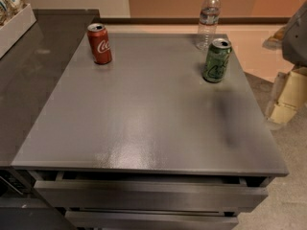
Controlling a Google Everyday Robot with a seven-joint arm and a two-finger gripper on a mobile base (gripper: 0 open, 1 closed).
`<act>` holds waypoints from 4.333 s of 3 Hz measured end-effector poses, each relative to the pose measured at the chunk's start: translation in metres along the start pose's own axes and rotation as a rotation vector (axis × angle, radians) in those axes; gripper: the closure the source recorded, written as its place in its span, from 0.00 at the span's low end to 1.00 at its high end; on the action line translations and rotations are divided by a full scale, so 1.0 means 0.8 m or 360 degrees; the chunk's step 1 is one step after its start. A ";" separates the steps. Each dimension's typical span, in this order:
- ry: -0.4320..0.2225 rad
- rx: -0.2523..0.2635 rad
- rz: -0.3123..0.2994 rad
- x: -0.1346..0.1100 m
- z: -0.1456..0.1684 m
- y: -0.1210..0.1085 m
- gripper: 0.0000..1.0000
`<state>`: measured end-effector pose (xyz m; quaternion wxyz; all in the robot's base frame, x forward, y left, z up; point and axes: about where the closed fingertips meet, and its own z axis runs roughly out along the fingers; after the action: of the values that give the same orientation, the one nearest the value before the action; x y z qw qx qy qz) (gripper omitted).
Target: Move green can near coke can
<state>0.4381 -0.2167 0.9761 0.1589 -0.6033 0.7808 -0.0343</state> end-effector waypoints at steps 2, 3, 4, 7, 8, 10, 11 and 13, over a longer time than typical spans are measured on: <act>-0.0037 -0.0005 0.0017 -0.003 0.002 -0.006 0.00; -0.0107 -0.0022 0.0074 -0.002 0.014 -0.022 0.00; -0.0181 -0.0003 0.0154 0.001 0.038 -0.043 0.00; -0.0437 0.0126 0.0467 -0.007 0.083 -0.143 0.00; -0.0513 0.0115 0.0574 -0.008 0.100 -0.172 0.00; -0.0664 0.0110 0.0672 -0.011 0.136 -0.211 0.00; -0.0746 0.0091 0.0668 -0.022 0.148 -0.222 0.00; -0.0862 0.0036 0.0619 -0.053 0.163 -0.232 0.00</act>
Offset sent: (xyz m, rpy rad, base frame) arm 0.0117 0.0013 -0.0049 0.0600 0.0203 -0.0072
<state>0.6580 -0.2084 0.9070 0.3711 -0.4283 0.8103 0.1496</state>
